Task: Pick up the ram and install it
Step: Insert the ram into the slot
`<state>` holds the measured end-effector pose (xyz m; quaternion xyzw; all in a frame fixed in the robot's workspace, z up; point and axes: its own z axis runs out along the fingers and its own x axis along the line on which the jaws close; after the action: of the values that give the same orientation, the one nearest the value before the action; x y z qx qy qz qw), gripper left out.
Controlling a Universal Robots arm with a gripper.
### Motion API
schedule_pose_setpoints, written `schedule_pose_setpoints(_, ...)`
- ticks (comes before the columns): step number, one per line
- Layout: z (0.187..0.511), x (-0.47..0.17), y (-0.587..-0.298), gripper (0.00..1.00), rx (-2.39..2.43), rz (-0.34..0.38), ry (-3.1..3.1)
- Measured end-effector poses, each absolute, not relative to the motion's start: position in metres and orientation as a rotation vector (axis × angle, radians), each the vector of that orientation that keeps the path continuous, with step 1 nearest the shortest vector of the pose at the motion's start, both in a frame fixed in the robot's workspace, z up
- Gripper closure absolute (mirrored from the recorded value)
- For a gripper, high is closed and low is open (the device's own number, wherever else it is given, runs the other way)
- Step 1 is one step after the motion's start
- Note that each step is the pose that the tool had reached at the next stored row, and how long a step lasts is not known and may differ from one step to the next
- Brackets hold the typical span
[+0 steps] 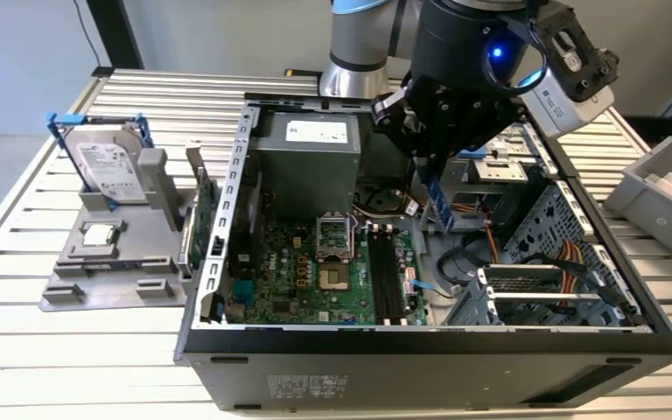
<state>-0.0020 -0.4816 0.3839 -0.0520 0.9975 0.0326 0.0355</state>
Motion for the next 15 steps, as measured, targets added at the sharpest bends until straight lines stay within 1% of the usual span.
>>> schedule_pose_setpoints(15, 0.3775, -0.0002, -0.4816, 1.00, -0.159, 0.104, 3.101)
